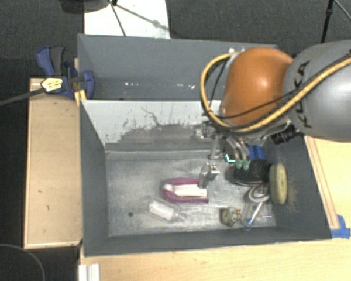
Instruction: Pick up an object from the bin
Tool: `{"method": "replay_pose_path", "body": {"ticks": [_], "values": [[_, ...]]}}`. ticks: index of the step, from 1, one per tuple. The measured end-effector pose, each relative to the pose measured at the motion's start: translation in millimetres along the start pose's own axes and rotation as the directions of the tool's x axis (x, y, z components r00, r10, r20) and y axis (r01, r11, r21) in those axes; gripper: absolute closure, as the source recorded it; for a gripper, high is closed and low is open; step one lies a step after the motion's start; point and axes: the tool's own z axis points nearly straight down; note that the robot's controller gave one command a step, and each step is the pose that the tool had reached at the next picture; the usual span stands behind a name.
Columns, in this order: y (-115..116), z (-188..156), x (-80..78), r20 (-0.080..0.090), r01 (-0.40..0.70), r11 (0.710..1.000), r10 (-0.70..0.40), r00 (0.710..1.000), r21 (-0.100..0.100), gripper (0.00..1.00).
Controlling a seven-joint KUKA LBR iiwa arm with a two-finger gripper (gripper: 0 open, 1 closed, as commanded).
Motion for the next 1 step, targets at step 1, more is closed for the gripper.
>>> {"method": "replay_pose_path", "body": {"ticks": [1], "values": [[-13.6,123.4,4.0,0.005,0.381,0.924,-0.381,0.924,0.001,0.0]]}}
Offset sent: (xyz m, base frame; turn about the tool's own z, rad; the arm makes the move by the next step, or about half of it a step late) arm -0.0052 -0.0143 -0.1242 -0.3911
